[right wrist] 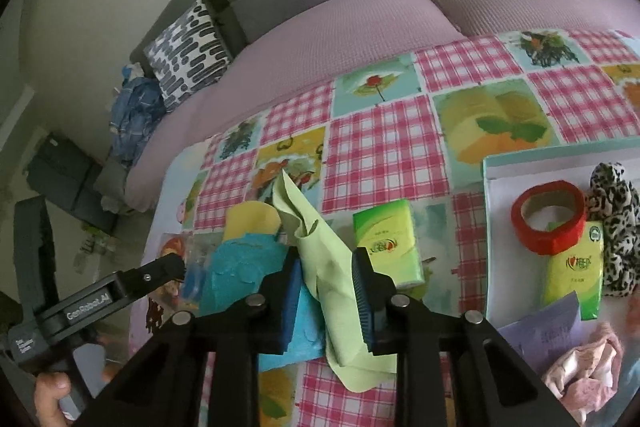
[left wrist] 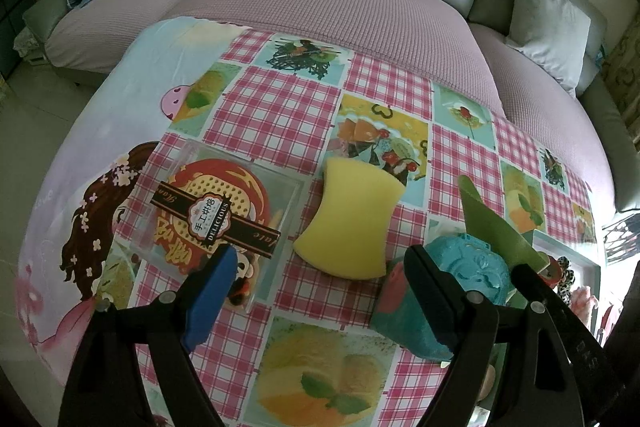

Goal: Organize soft objects
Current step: 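Lower the right gripper onto the light green cloth and close on it, then lift the green cloth with the right gripper while the left gripper approaches the yellow sponge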

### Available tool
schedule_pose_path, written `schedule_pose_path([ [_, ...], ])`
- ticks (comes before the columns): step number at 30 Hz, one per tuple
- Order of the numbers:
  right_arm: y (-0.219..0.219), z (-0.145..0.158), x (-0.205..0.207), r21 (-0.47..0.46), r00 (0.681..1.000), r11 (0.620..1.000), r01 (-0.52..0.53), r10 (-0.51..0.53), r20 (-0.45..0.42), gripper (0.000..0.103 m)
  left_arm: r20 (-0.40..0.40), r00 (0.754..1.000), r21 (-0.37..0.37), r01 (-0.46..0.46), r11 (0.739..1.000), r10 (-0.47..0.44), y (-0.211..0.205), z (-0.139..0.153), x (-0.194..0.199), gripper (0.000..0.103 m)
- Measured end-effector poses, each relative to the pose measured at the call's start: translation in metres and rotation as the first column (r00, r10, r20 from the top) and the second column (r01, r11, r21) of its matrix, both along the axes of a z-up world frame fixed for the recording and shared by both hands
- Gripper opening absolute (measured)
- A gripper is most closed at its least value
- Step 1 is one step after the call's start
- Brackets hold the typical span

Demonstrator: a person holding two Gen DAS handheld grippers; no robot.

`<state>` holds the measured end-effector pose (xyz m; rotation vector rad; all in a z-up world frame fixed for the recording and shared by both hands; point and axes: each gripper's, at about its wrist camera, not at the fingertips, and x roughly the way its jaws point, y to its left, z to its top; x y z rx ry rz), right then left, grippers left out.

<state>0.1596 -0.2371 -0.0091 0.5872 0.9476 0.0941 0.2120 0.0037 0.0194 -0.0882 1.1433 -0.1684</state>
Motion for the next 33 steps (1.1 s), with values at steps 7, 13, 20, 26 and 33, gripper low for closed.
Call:
schedule_pose_path([
  [7,0.002,-0.009,0.003,0.015,0.999,1.000,-0.018,0.019,-0.027,0.027,0.001,1.000,0.006,0.004,1.000,-0.004,-0.001,0.000,-0.001,0.086],
  [13,0.002,-0.020,0.005,0.022,0.998,1.000,-0.017,0.018,-0.064,0.019,0.002,1.000,0.008,0.005,1.000,-0.005,0.000,0.000,-0.001,0.086],
  [20,0.002,-0.026,0.007,0.026,0.998,1.000,-0.014,0.016,-0.068,0.008,-0.001,1.000,0.011,0.005,1.000,-0.005,0.000,-0.002,-0.001,0.086],
  [26,-0.003,-0.019,0.004,0.024,0.999,1.000,0.009,-0.007,-0.041,0.004,-0.007,1.000,0.016,0.008,1.000,-0.008,0.000,-0.005,0.000,0.086],
  [33,-0.010,-0.004,-0.002,0.012,0.999,0.999,0.033,-0.033,-0.004,0.004,-0.015,1.000,0.025,0.013,1.000,-0.013,-0.004,-0.009,0.000,0.086],
])
